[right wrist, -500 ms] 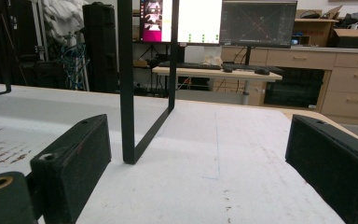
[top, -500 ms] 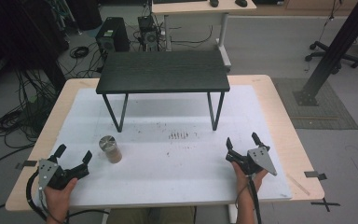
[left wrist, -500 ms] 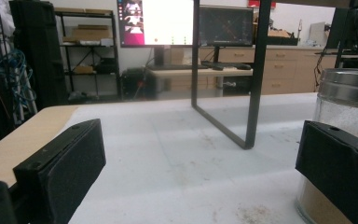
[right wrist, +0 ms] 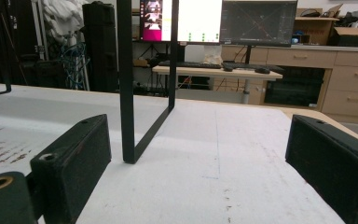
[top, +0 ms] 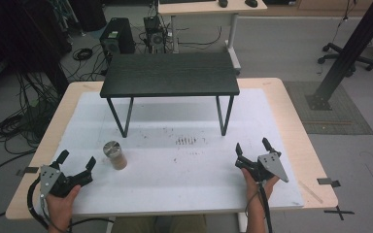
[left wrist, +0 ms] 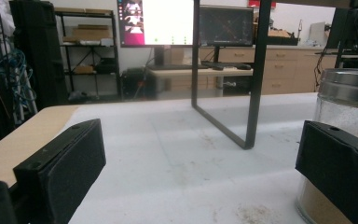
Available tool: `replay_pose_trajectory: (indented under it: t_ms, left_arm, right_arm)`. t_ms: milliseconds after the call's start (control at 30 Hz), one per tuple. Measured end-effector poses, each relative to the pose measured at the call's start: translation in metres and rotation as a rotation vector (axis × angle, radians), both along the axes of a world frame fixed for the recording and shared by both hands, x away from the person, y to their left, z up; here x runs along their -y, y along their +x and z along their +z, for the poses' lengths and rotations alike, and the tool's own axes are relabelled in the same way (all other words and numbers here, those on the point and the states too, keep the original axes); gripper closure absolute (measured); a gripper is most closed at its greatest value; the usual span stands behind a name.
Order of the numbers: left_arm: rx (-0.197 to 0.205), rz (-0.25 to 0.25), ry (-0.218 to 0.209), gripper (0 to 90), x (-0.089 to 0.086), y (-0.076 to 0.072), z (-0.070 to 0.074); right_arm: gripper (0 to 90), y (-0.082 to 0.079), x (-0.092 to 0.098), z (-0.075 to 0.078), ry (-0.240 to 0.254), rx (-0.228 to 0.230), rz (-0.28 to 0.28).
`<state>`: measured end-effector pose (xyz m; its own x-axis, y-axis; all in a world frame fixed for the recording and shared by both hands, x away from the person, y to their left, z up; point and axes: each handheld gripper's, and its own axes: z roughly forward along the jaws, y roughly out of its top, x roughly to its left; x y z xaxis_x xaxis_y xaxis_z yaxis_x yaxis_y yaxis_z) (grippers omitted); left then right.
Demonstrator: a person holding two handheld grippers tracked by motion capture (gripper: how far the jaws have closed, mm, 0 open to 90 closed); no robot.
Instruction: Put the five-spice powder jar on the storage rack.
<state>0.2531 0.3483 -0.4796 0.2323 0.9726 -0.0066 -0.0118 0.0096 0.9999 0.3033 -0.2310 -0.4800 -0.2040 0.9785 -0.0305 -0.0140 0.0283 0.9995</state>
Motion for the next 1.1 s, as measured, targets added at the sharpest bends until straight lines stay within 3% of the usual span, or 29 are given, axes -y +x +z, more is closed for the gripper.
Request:
replay_pose_trajectory:
  t_ms: [233,433,533,867,1100]
  left_arm:
    - [-0.006,-0.014,-0.007,0.2,-0.001,0.001,0.000]
    - [0.014,-0.027,-0.026,0.7,0.001,-0.001,0.004]
    - [0.019,-0.032,-0.013,1.1,0.003,-0.001,0.007]
    - [0.064,-0.106,-0.010,1.2,0.022,-0.008,0.029]
    - [0.083,-0.154,-0.014,0.8,0.039,-0.008,0.035]
  right_arm:
    - [6.9,0.000,0.000,0.000,0.004,0.004,0.001]
    - [7.0,0.000,0.000,0.000,0.003,0.003,0.003]
    - [7.1,0.000,0.000,0.000,0.005,0.004,0.005]
    - [7.2,0.000,0.000,0.000,0.005,0.002,0.006]
    - [7.2,0.000,0.000,0.000,0.006,0.001,0.005]
